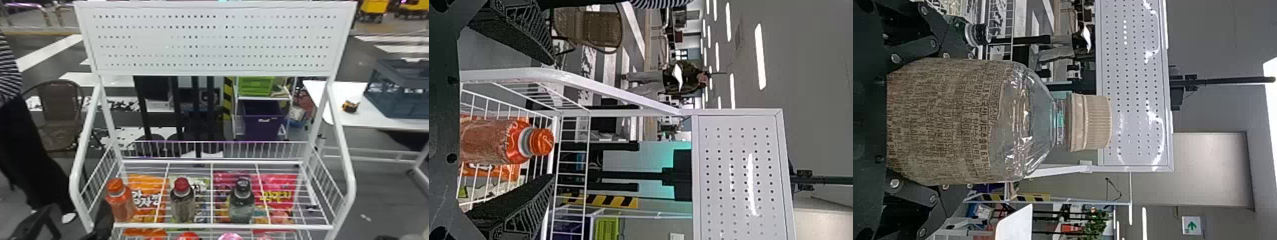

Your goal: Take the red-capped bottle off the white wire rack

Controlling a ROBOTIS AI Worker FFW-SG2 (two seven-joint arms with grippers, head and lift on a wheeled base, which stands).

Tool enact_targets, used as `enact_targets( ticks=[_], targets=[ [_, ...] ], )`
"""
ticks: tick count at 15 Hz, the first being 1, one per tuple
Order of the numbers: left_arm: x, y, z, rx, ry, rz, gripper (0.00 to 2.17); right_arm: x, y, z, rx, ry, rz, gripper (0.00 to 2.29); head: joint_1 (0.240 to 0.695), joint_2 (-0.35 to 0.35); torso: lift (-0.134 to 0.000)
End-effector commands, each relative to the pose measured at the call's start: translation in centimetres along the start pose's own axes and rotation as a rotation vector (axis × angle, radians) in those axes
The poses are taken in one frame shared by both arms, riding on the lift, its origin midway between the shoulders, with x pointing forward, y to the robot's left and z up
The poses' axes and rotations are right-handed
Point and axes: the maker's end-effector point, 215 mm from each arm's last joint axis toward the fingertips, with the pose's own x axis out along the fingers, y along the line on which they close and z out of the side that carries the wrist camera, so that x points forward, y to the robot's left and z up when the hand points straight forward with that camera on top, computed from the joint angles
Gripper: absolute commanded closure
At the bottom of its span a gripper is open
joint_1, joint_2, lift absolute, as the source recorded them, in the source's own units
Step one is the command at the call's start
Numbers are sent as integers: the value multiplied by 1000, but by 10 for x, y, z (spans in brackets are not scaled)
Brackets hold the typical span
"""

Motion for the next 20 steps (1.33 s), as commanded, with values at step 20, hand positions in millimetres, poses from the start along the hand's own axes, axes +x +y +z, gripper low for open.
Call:
enact_targets(
  ticks=[20],
  targets=[
    [-6, -123, -106, -2, 25, -160, 90, -1, 1, 1, -1, -4, 4, 836, 499, 0, 0]
  ],
)
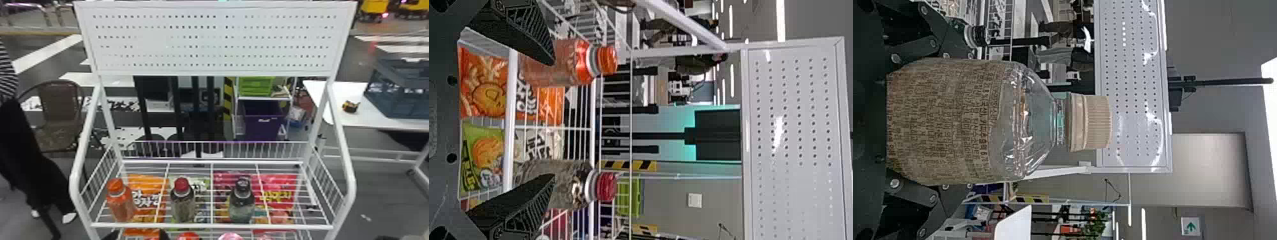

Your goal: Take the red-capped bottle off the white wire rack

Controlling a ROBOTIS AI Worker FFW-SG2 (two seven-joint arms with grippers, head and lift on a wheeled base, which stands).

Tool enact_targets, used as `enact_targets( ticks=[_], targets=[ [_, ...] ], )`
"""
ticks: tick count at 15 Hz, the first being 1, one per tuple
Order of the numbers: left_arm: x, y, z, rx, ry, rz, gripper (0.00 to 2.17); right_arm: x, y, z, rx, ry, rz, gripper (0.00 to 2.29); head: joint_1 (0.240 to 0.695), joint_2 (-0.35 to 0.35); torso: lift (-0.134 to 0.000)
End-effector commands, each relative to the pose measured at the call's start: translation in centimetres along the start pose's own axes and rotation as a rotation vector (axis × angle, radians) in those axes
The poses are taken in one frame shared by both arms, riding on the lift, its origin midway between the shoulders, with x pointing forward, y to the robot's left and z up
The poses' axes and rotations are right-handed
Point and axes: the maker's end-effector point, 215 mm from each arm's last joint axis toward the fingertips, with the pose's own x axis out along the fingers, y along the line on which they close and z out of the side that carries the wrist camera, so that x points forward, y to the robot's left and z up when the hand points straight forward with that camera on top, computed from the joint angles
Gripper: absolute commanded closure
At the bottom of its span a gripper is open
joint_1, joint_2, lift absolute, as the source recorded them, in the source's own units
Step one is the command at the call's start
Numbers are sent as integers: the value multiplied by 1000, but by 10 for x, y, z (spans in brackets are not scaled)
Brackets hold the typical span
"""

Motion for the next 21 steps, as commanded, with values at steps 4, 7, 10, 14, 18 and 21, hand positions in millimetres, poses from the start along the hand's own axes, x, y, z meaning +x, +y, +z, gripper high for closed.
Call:
enact_targets(
  ticks=[4, 7, 10, 14, 18, 21],
  targets=[
    [20, -61, -34, 15, -12, -62, 87, -2, 0, -1, 0, 4, 1, 836, 499, 0, 0],
    [38, -76, -44, 11, -9, -72, 87, -4, 0, -1, 0, 4, 0, 836, 499, 0, 0],
    [55, -86, -52, 9, 3, -81, 87, -6, -2, -1, -6, 4, -4, 836, 499, 0, 0],
    [78, -96, -49, 10, -25, -88, 87, -7, -1, 1, -4, 0, -2, 836, 499, 0, 0],
    [101, -94, -47, 3, -45, -78, 87, -8, 0, 4, -7, -5, -2, 836, 499, 0, 0],
    [122, -91, -48, 18, -47, -58, 87, -9, 0, 5, -7, -7, -3, 836, 499, 0, 0]
  ],
)
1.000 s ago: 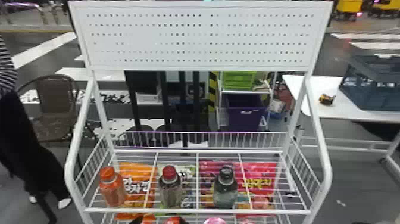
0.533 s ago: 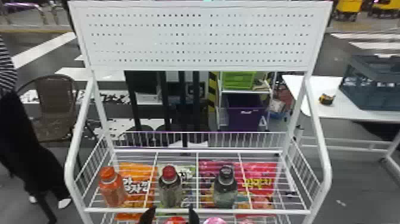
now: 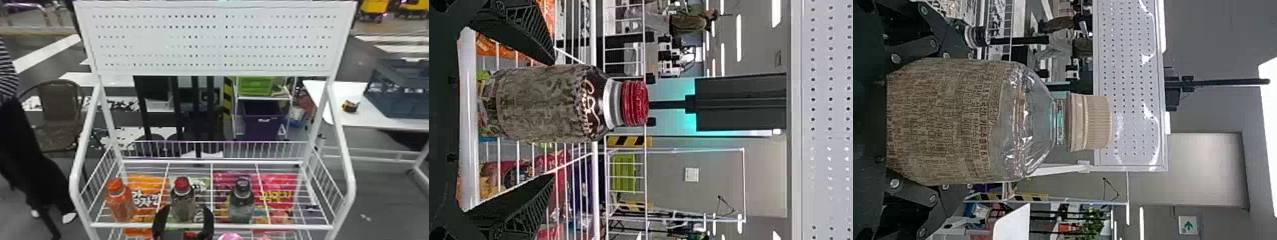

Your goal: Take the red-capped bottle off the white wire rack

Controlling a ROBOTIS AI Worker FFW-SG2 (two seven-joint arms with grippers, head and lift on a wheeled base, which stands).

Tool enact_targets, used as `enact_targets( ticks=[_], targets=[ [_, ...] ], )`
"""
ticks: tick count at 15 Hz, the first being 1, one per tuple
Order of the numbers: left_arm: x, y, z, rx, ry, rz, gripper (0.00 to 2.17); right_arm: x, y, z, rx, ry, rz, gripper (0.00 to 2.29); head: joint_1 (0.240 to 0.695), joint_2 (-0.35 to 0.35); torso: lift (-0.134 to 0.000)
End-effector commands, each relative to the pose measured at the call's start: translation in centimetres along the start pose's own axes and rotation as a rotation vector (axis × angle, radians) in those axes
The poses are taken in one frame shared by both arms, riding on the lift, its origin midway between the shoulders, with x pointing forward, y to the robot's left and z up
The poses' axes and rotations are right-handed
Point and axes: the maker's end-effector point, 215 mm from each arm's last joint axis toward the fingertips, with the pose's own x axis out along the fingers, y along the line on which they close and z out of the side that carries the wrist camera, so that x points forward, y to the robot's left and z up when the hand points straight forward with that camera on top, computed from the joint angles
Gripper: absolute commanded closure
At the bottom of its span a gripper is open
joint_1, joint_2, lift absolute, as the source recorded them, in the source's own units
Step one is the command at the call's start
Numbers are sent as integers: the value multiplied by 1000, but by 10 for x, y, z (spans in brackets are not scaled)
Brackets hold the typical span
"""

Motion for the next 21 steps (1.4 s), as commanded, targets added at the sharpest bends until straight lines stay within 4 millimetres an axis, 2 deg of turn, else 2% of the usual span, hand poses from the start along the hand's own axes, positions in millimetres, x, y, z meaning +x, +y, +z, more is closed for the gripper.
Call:
enact_targets(
  ticks=[1, 3, 5, 6, 7, 9, 10, 12, 16, 18, 19, 21],
  targets=[
    [18, 4, -4, 14, 6, 11, 87, -1, 0, 0, -2, -1, 2, 836, 499, 0, 0],
    [32, 8, -14, 30, 26, 19, 87, -3, 0, 1, -4, 0, 1, 836, 499, 0, 0],
    [44, 12, -15, 27, 13, 26, 87, -5, -2, 5, -12, -13, -2, 836, 499, 0, 0],
    [49, 15, -16, 32, 15, 28, 184, -7, -4, 6, -18, -14, -4, 836, 499, 0, 0],
    [51, 15, -11, 25, 3, 28, 458, -7, -5, 7, -22, -20, -7, 836, 499, 0, 0],
    [44, 16, 9, -14, -53, 42, 1585, -8, -6, 4, -19, -14, -8, 836, 499, 0, 0],
    [38, 15, 17, -27, -66, 44, 1855, -7, -6, 4, -20, -17, -9, 836, 499, 0, 0],
    [26, 16, 27, -49, -43, 54, 1855, -5, -5, 6, -21, -22, -7, 836, 499, 0, 0],
    [-8, 24, 64, -46, -41, 42, 1855, -4, -4, 4, -15, -19, -6, 836, 499, 0, 0],
    [-31, 31, 64, 36, 26, 43, 1855, -3, -5, 1, -13, -18, -8, 836, 499, 0, 0],
    [-42, 37, 63, 80, 52, 66, 1855, -3, -4, 1, -12, -17, -6, 836, 499, 0, 0],
    [-65, 64, 76, 65, 50, 105, 1855, -2, -3, 0, -9, -19, -6, 836, 499, 0, 0]
  ],
)
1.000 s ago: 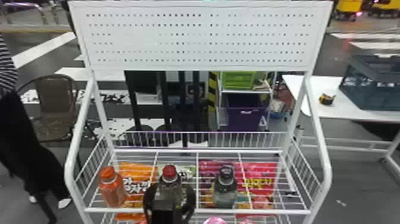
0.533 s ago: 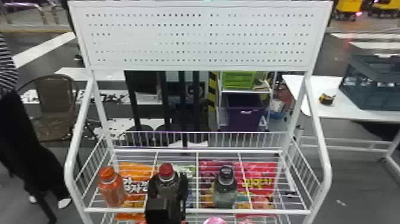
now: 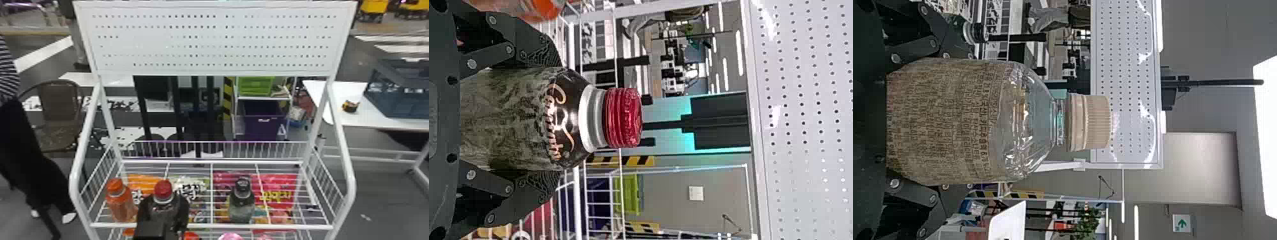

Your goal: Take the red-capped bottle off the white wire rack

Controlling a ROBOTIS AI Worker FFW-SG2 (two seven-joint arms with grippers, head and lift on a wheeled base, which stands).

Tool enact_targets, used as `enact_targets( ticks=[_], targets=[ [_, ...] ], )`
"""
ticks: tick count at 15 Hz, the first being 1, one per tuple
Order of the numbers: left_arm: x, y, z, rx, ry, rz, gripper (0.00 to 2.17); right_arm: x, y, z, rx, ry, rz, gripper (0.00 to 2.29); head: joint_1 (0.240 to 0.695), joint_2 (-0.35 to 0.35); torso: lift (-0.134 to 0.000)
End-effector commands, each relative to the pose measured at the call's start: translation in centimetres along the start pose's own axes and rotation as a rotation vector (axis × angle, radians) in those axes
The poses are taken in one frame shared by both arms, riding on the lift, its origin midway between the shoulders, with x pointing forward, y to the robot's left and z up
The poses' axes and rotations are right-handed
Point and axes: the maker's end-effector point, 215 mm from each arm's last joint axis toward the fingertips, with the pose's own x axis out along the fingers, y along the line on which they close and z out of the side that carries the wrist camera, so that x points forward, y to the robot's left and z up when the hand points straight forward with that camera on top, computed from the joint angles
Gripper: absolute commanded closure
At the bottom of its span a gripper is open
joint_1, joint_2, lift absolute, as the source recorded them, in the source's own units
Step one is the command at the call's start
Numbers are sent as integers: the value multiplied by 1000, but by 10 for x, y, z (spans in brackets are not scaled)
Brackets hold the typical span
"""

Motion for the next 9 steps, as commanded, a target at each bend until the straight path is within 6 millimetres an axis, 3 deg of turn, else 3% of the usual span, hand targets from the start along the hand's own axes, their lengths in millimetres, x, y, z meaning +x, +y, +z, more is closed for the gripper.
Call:
enact_targets(
  ticks=[1, 5, 9],
  targets=[
    [-27, 30, 22, -7, -19, 30, 1851, 0, 0, -1, 2, 0, 0, 836, 499, 0, 0],
    [-61, 96, 72, 5, -68, 81, 1851, -3, -3, -1, 2, -5, -5, 836, 499, 0, 0],
    [-66, 112, 91, -39, -121, 40, 1851, -3, -2, 2, 3, -15, -6, 836, 499, 0, 0]
  ],
)
